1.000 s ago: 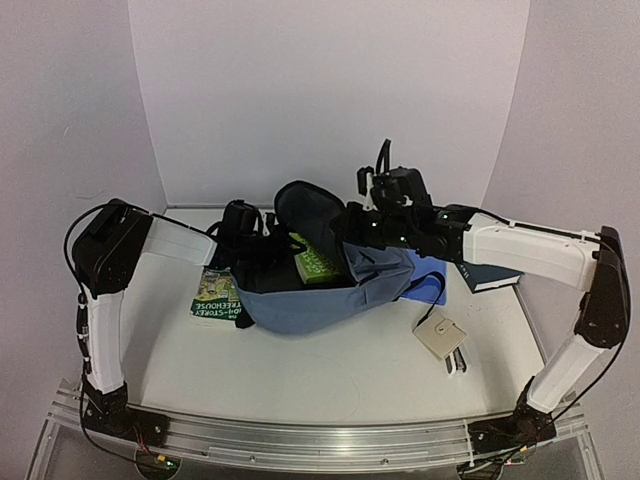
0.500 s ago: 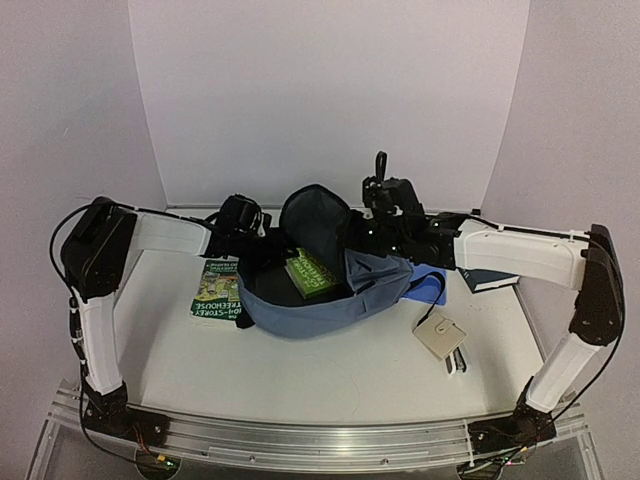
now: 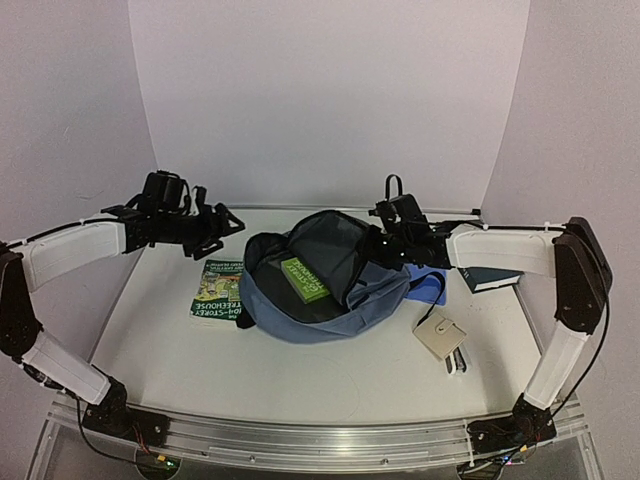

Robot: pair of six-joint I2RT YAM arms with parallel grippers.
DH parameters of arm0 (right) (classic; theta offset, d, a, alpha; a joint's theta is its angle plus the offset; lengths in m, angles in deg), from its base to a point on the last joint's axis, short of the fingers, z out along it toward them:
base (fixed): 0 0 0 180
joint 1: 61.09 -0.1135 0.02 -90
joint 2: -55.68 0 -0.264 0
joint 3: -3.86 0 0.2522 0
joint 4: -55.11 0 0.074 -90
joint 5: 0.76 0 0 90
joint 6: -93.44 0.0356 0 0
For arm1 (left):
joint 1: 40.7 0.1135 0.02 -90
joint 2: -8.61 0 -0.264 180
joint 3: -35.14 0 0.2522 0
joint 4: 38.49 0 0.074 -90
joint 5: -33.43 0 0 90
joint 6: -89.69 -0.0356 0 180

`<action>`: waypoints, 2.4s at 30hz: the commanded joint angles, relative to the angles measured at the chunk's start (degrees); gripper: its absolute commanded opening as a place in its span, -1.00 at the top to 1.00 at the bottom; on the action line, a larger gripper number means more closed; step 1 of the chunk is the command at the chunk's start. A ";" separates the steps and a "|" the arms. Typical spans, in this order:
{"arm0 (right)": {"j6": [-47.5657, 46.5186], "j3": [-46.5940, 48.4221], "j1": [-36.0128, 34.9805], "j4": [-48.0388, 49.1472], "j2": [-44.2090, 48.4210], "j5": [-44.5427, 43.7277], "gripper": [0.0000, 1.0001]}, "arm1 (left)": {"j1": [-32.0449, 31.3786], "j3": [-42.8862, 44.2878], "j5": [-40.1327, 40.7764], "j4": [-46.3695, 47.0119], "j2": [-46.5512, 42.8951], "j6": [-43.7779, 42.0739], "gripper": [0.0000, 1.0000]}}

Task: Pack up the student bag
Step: Place the book in the student bag, then pick up the book from the center of the board.

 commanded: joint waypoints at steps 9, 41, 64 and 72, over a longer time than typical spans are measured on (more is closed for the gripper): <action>-1.31 -1.88 -0.01 1.76 5.30 3.57 -0.71 | 12.65 -15.91 3.34 -7.14 -3.76 -1.69 -0.58; -4.03 -1.47 -0.06 1.87 5.18 7.15 -0.58 | 12.56 -24.56 -2.55 5.99 5.14 4.02 0.08; -4.04 -2.08 -0.03 1.84 8.72 8.11 -0.57 | 12.85 -24.55 0.25 4.83 -19.52 3.32 1.00; -4.41 -3.12 -0.03 1.68 16.39 10.47 -0.76 | 12.88 -15.19 -2.79 -1.75 -28.28 2.42 1.00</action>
